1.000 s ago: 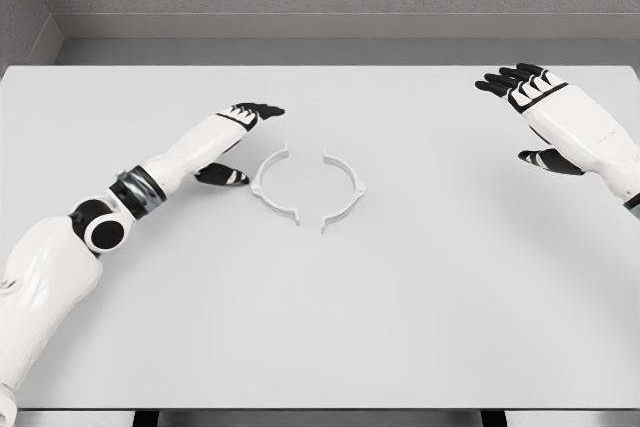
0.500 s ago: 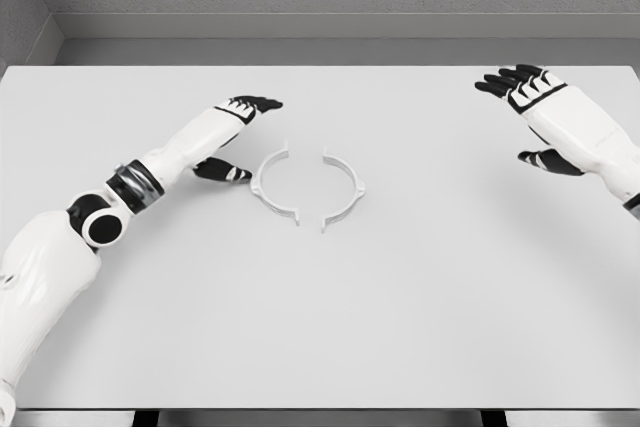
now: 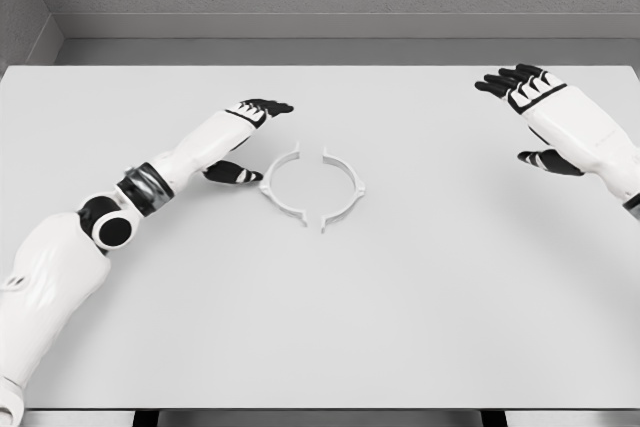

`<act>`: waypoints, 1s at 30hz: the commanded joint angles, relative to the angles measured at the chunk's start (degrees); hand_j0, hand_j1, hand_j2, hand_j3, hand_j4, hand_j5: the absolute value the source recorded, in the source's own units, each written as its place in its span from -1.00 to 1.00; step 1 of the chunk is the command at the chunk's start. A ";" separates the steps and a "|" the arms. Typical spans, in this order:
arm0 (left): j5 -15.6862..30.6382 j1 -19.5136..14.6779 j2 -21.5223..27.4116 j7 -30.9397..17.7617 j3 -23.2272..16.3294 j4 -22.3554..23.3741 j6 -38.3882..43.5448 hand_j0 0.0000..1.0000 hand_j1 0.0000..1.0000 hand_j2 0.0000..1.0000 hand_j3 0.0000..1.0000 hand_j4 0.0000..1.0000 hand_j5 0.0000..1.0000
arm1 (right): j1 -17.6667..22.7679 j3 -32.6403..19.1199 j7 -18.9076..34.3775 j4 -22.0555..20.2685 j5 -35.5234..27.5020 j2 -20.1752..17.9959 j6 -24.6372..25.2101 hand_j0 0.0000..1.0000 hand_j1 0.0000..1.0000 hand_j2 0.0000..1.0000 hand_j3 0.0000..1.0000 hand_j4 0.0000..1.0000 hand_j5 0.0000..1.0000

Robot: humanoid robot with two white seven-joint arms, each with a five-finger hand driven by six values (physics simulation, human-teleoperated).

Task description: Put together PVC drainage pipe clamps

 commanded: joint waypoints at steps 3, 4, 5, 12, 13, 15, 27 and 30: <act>-0.27 0.00 -0.36 0.02 0.06 -0.15 0.00 1.00 1.00 1.00 1.00 1.00 1.00 | 0.00 -0.02 -0.04 -0.02 -0.39 -0.04 0.09 1.00 1.00 1.00 1.00 1.00 1.00; -0.71 0.00 -0.36 0.02 0.06 -0.15 0.00 1.00 1.00 1.00 1.00 1.00 1.00 | -0.09 -0.02 -0.04 -0.02 -0.39 -0.04 0.09 1.00 1.00 1.00 1.00 1.00 1.00; -0.71 0.00 -0.36 0.02 0.06 -0.15 0.00 1.00 1.00 1.00 1.00 1.00 1.00 | 0.00 -0.02 -0.04 -0.02 -0.39 -0.04 0.09 1.00 1.00 1.00 1.00 1.00 1.00; -1.15 0.18 -1.41 0.02 0.06 -0.33 0.00 1.00 1.00 1.00 1.00 1.00 1.00 | 0.00 -0.02 -0.04 -0.02 -0.39 -0.04 0.09 1.00 1.00 1.00 1.00 1.00 1.00; -1.41 0.26 -1.41 0.02 0.06 -0.68 0.00 1.00 1.00 1.00 1.00 1.00 1.00 | 0.00 -0.02 -0.04 -0.02 -0.39 -0.04 0.09 1.00 1.00 1.00 1.00 1.00 1.00; -1.50 0.26 -1.41 0.02 0.06 -0.86 0.00 1.00 1.00 1.00 1.00 1.00 1.00 | 0.00 -0.02 -0.04 -0.02 -0.39 -0.04 0.09 1.00 1.00 1.00 1.00 1.00 1.00; -1.50 0.44 -2.20 0.02 -0.03 -1.03 0.00 1.00 1.00 1.00 1.00 1.00 1.00 | 0.26 -0.11 -0.04 -0.02 -0.39 -0.13 0.09 1.00 1.00 1.00 1.00 1.00 1.00; -2.03 0.35 -2.29 0.02 -0.03 -1.12 0.00 1.00 1.00 1.00 1.00 1.00 1.00 | 0.26 -0.11 -0.04 -0.02 -0.39 -0.04 0.09 1.00 1.00 1.00 1.00 1.00 1.00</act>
